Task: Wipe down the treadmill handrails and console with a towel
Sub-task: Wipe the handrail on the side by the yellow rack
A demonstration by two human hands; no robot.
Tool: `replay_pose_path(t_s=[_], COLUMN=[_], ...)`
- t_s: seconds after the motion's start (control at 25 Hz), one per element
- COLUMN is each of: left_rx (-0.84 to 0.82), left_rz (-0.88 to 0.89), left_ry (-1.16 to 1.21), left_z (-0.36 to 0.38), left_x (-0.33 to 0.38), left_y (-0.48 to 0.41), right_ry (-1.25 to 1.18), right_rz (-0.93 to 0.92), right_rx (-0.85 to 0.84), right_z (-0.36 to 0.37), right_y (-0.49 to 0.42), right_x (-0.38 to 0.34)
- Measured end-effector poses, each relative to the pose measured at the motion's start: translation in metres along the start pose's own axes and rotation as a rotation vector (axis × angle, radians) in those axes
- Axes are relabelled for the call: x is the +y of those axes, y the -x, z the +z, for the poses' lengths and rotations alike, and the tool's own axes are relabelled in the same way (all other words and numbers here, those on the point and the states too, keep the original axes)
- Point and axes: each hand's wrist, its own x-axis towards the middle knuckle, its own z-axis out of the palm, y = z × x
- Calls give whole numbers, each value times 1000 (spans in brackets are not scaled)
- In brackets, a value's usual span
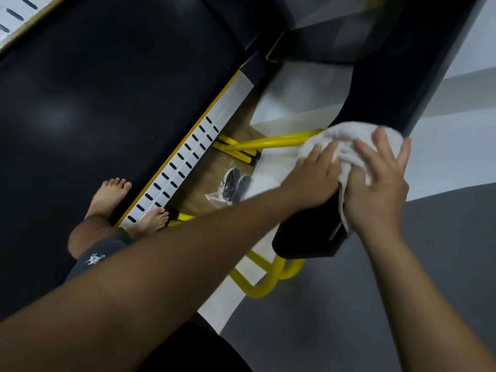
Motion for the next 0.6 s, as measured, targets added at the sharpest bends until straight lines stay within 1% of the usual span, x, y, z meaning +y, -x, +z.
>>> replay_pose_path(t_s=[0.04,0.08,0.16,0.24,0.28,0.36,0.4,0.48,0.56,0.6], left_rx=[-2,5,10,42,65,70,78,56,14,-16], left_rz=[-18,13,72,37,57,177,213,178,128,109], left_ry=[13,6,16,62,36,-126,-167,-138,-42,-47], left_z=[-7,-10,-1,10,14,24,25,25,20,14], left_x=[-1,0,2,0,-4,-14,-19,-19,-9,-5], left_y=[-12,-13,13,46,59,80,88,109,133,141], right_ry=[-36,-88,-177,-235,-277,-402,-465,-568,-611,-642], right_rz=[23,47,103,174,216,300,333,394,419,430], right_rx=[17,43,108,147,156,177,196,273,338,357], right_z=[2,5,8,10,10,15,20,32,47,54], right_y=[-7,-7,2,17,26,49,62,92,119,129], right_x=[0,0,-3,-5,-5,-6,-7,-10,-13,-16])
